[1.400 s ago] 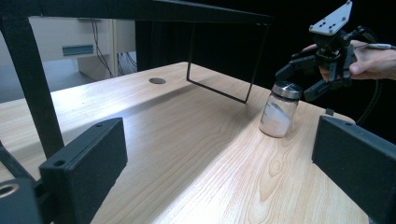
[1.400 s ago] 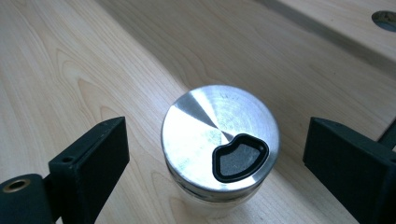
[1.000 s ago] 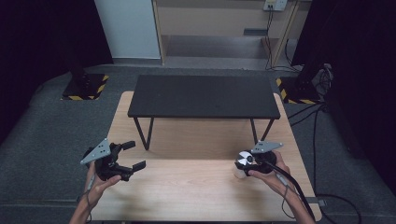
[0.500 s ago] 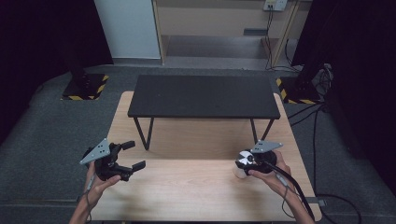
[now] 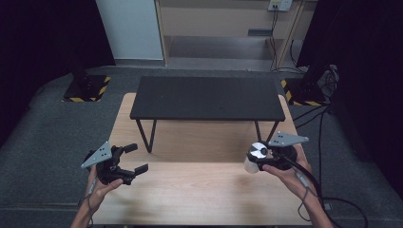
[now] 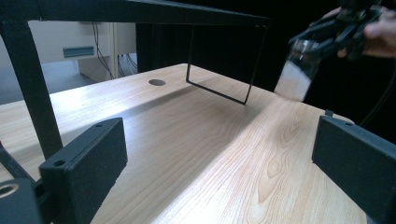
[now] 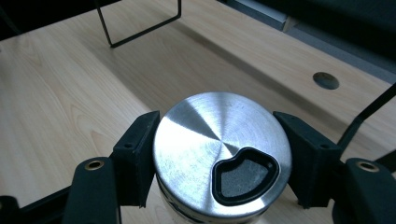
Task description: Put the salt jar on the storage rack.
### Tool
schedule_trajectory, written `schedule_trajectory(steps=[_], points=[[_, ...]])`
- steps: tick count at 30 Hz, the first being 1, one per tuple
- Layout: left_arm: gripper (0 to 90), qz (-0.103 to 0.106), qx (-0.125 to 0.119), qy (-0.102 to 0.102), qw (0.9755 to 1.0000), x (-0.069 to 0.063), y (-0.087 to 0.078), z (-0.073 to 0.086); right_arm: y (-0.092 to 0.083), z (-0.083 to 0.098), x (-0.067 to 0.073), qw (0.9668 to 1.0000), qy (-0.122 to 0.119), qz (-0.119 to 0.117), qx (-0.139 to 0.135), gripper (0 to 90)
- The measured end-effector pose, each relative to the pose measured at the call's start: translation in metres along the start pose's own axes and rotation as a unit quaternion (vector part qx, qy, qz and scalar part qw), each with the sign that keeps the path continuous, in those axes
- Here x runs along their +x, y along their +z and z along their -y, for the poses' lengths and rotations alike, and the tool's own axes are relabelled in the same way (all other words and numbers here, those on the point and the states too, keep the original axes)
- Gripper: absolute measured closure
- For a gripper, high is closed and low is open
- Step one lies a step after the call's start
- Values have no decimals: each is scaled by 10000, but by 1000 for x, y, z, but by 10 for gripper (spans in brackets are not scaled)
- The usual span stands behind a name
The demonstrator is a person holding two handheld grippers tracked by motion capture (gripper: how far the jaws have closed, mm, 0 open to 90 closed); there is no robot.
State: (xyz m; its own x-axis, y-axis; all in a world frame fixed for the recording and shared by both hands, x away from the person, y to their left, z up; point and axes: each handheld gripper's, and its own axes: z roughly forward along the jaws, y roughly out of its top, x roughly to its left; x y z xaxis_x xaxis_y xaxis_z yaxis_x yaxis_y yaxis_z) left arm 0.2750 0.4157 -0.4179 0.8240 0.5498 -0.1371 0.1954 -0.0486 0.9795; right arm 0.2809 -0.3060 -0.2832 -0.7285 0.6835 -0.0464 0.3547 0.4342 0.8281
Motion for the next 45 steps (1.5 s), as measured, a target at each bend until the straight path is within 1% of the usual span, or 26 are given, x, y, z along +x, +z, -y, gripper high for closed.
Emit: schedule_trajectory(steps=[3, 7, 11, 15, 21, 25, 27, 31, 32, 36, 40, 42, 45], points=[[22, 6, 3, 3, 10000, 0, 0, 0, -20, -18, 0, 10000, -1, -8, -62, 346], [22, 4, 1, 3, 10000, -1, 0, 0, -48, -51, 4, 9998, -154, 11, -149, 346], [22, 2, -25, -9, 10000, -1, 0, 0, -70, -79, 5, 9993, -215, -42, -309, 346], [22, 4, -32, -5, 10000, -1, -1, 0, -86, -102, 3, 9988, -171, -97, -444, 346], [22, 5, -38, 0, 10000, -1, -1, 0, -97, -127, 3, 9986, -177, 3, -503, 346], [22, 4, -36, 1, 10000, -1, -1, 0, -97, -133, -1, 9985, -111, 110, -531, 346], [22, 3, -34, -4, 10000, 0, -1, 0, -96, -134, -5, 9985, -36, 126, -528, 346], [22, 0, -33, -6, 10000, 0, -1, 0, -89, -139, -13, 9982, 105, 278, -519, 346], [22, -2, -32, -5, 10000, -1, -1, 0, -86, -142, -17, 9980, 170, 333, -500, 346], [22, -5, -45, -14, 10000, 0, -1, 1, -75, -151, -25, 9969, 259, 605, -436, 346], [22, 2, -24, -11, 10000, 0, -1, 0, -59, -159, -37, 9945, 387, 875, -426, 346], [22, 2, -26, -13, 10000, 0, -1, 0, -52, -163, -42, 9934, 444, 970, -411, 345], [22, 3, -29, -15, 10000, 1, -1, 1, -36, -170, -50, 9907, 516, 1203, -376, 346]])
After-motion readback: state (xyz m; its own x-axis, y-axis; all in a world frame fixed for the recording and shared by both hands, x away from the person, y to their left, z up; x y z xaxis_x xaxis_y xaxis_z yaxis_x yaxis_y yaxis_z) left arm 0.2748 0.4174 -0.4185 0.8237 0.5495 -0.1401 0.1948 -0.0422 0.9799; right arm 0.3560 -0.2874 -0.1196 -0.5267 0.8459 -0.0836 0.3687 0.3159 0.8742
